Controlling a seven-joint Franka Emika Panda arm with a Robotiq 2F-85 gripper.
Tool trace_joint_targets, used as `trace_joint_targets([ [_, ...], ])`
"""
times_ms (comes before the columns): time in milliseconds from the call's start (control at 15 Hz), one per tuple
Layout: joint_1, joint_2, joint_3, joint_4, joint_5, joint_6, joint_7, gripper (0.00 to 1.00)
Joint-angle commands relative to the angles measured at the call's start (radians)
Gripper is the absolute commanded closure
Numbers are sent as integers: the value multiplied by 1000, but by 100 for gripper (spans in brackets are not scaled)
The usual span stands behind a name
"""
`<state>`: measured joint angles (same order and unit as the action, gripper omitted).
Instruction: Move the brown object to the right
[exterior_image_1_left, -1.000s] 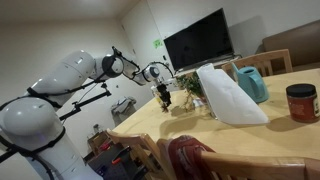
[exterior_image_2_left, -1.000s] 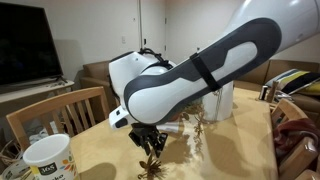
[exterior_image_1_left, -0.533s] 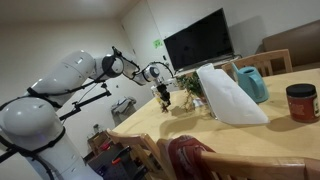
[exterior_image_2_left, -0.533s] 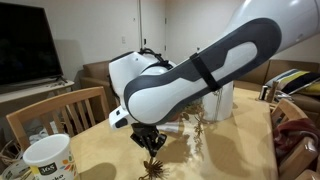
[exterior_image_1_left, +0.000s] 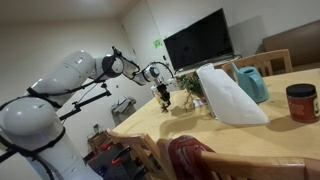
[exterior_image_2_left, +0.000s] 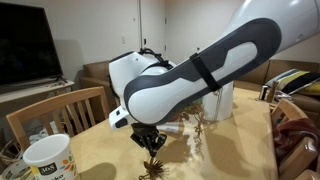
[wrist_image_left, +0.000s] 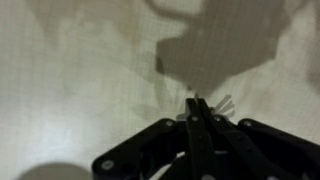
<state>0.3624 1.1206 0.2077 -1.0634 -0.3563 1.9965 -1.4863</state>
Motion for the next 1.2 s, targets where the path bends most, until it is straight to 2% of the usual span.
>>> trace_joint_targets([
  [0,4,7,-7,17,-10,14,0,99],
  [467,9,8,-15,13,-22,38,7,99],
  [533,33,-27,-4,54,-11,-39,15,99],
  [667,61,-27,-24,104,-2,-52,11,99],
  [1133,100,-23,-21,205,-27,-84,19,99],
])
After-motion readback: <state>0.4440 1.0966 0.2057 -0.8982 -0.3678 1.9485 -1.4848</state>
